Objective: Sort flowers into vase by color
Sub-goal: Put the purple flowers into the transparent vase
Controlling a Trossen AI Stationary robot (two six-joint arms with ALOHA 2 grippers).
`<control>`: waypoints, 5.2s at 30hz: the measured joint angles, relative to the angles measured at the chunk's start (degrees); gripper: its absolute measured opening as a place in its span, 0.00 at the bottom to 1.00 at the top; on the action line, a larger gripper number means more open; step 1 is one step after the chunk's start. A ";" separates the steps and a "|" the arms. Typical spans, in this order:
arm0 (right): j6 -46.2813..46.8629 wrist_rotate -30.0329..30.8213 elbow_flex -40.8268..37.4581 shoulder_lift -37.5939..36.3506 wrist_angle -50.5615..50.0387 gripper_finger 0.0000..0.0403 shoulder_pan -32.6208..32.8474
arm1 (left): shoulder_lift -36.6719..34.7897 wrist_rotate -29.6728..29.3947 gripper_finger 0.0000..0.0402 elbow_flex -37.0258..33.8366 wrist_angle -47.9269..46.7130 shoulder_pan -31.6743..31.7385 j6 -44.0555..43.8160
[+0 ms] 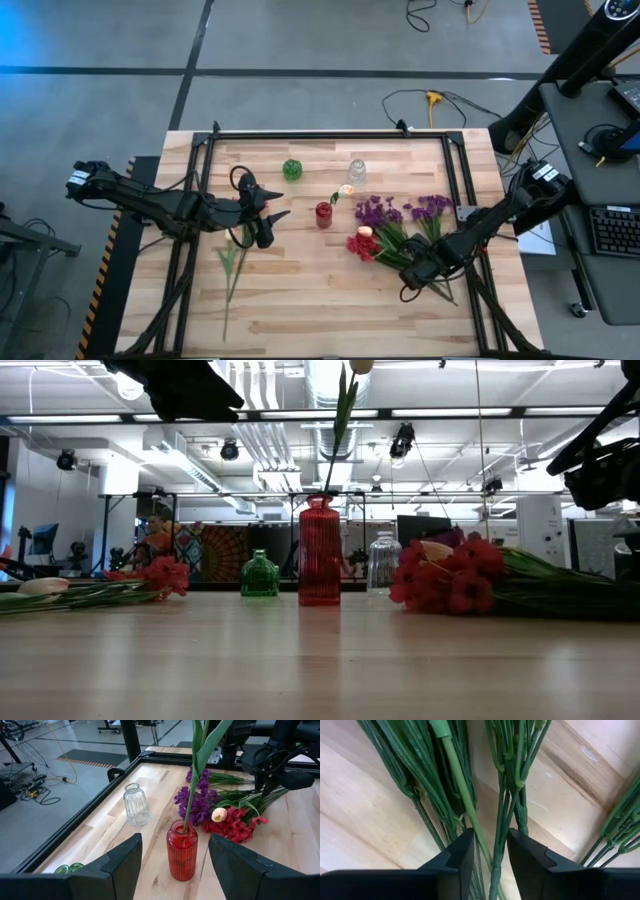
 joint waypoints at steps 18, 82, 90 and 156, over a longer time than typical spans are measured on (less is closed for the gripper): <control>0.03 -2.48 -0.12 -3.20 -2.12 0.35 0.00 | 0.00 0.00 0.53 0.00 0.00 0.01 0.00; 2.87 22.05 2.68 -18.56 -10.95 0.02 3.17 | 0.00 -0.06 0.53 0.00 -0.05 0.02 0.04; -2.16 17.90 0.62 -14.49 -11.39 0.03 2.70 | 0.02 -0.07 0.53 0.00 -0.03 0.01 0.04; -27.02 3.46 2.04 -12.29 -12.81 0.03 -13.83 | 0.02 -0.07 0.53 0.00 -0.02 0.01 2.43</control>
